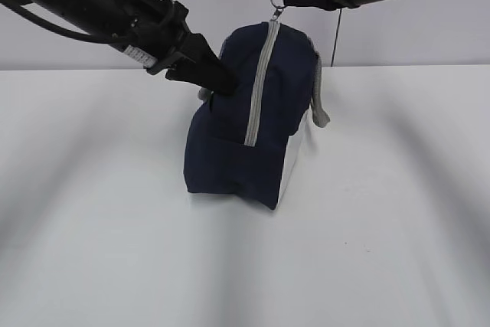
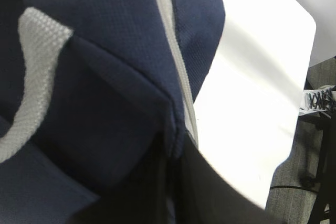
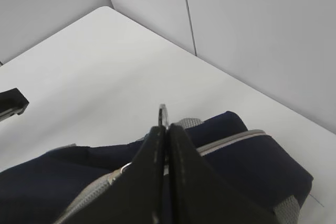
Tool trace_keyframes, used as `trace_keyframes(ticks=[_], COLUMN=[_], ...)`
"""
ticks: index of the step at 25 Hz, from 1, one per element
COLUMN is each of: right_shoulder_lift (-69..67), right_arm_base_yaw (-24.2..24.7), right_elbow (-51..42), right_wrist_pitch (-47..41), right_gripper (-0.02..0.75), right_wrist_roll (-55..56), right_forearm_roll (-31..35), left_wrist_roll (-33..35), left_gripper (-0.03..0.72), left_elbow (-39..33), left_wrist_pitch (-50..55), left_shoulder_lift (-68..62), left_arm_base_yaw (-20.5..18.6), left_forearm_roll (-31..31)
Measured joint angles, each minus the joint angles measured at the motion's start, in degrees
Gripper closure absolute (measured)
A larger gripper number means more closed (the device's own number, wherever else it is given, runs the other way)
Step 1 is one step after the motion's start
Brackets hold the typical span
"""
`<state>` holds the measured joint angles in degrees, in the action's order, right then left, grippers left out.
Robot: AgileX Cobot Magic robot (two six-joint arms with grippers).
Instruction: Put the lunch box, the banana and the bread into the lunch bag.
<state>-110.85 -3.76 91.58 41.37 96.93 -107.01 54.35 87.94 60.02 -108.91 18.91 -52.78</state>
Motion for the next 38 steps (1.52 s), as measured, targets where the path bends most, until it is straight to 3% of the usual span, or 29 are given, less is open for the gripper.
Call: trace_keyframes(ticks=[22,26,38], right_shoulder_lift=[-9.74,-10.87,-11.81], right_arm_base_yaw=[0.14,0.74,2.93], right_elbow=[9.46,10.04,10.38], right_wrist_pitch=[-0.11,-0.52,0.79], right_gripper=[0.754,0.754,0.754], right_wrist_roll=[1.05,1.14,1.14], right_forearm_roll=[0.75,0.75,3.08], left_wrist_roll=[6.60,7.75,9.79], left_gripper=[0.687,0.687,0.687], left_elbow=[0.00,0.00,0.00], left_wrist_pitch=[-2.98,-3.61,-3.88], left_shoulder_lift=[0.00,0.00,0.00], left_arm_base_yaw=[0.60,2.54,2.60], left_forearm_roll=[-0.85,-1.04,-2.91])
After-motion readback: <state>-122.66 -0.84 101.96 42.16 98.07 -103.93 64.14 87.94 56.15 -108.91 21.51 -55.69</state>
